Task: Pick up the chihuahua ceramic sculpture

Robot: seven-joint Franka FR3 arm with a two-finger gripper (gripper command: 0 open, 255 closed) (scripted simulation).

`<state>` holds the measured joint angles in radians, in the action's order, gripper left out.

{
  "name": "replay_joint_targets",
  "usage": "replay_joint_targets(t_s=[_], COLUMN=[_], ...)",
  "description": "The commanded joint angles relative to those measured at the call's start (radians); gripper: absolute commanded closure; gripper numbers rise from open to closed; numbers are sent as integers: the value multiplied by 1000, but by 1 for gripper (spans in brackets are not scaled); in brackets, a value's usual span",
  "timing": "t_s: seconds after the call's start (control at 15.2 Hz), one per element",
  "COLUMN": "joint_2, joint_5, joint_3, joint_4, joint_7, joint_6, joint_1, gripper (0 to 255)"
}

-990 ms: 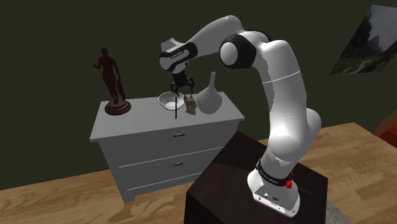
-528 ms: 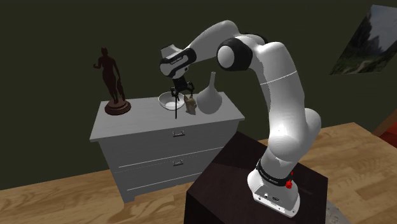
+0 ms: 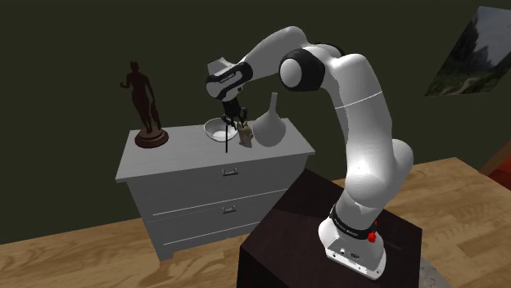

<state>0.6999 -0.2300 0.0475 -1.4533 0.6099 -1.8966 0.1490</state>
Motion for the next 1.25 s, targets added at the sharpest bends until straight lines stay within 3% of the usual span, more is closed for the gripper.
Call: replay_joint_targets(t_s=[0.0,1.19], joint_2=[1,-84], joint_5=[0,6], joint_3=[0,0], joint_4=[-2,68], joint_7=[0,-33], joint_6=[0,150], joint_1=[0,-3], gripper=[255,255])
